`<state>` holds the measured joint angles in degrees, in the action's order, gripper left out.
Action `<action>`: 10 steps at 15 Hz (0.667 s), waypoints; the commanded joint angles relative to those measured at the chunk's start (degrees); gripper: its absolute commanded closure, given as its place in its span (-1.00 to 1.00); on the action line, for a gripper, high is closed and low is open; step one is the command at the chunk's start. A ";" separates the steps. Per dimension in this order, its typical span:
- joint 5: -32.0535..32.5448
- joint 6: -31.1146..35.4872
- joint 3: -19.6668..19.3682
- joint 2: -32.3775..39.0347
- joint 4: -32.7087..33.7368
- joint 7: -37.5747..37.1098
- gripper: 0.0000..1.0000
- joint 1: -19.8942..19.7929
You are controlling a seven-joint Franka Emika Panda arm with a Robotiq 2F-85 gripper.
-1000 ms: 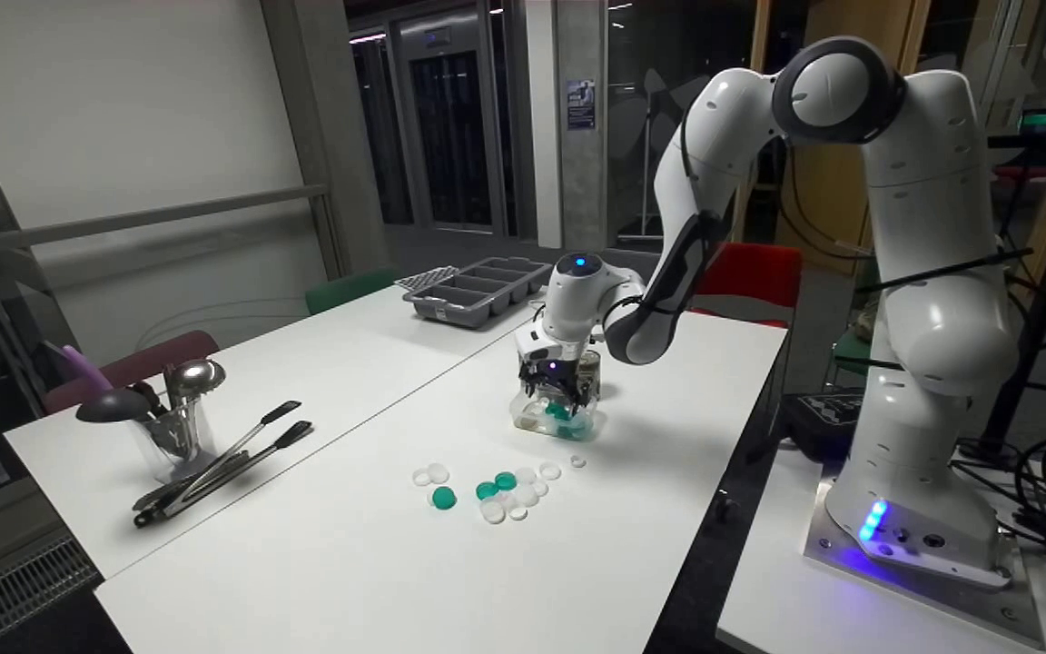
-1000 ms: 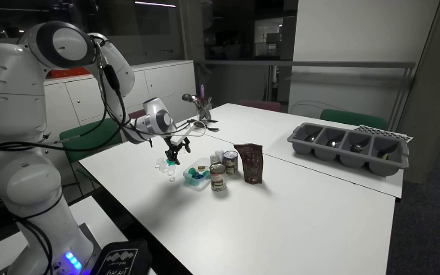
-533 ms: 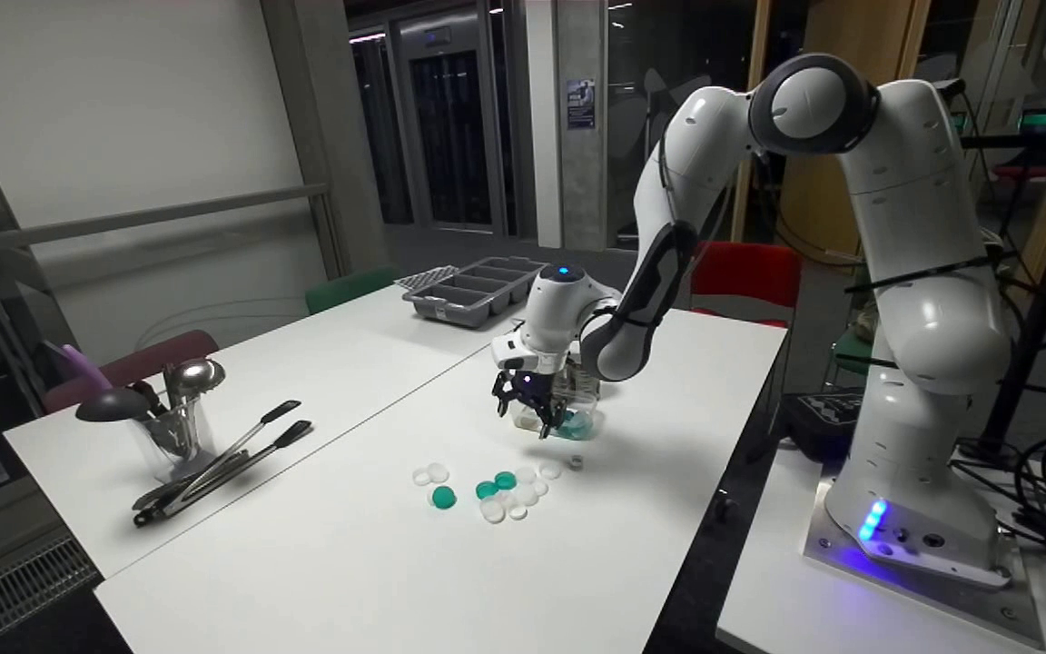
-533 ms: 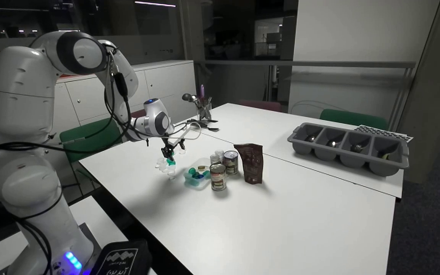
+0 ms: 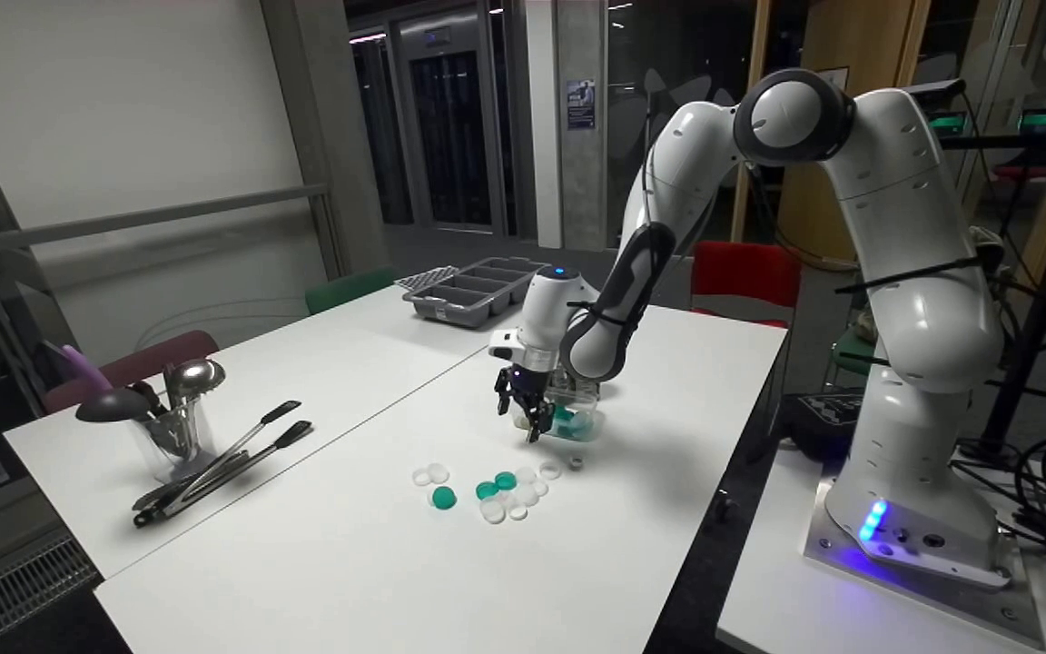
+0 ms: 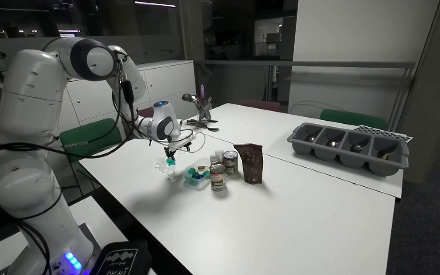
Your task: Place some white and green objects from the table in the clear container.
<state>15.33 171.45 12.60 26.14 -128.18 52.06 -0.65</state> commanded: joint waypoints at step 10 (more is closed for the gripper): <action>0.45 -16.56 -1.46 -3.20 -0.11 -8.99 -1.00 4.03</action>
<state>15.39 157.75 11.69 25.15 -127.79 44.43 2.55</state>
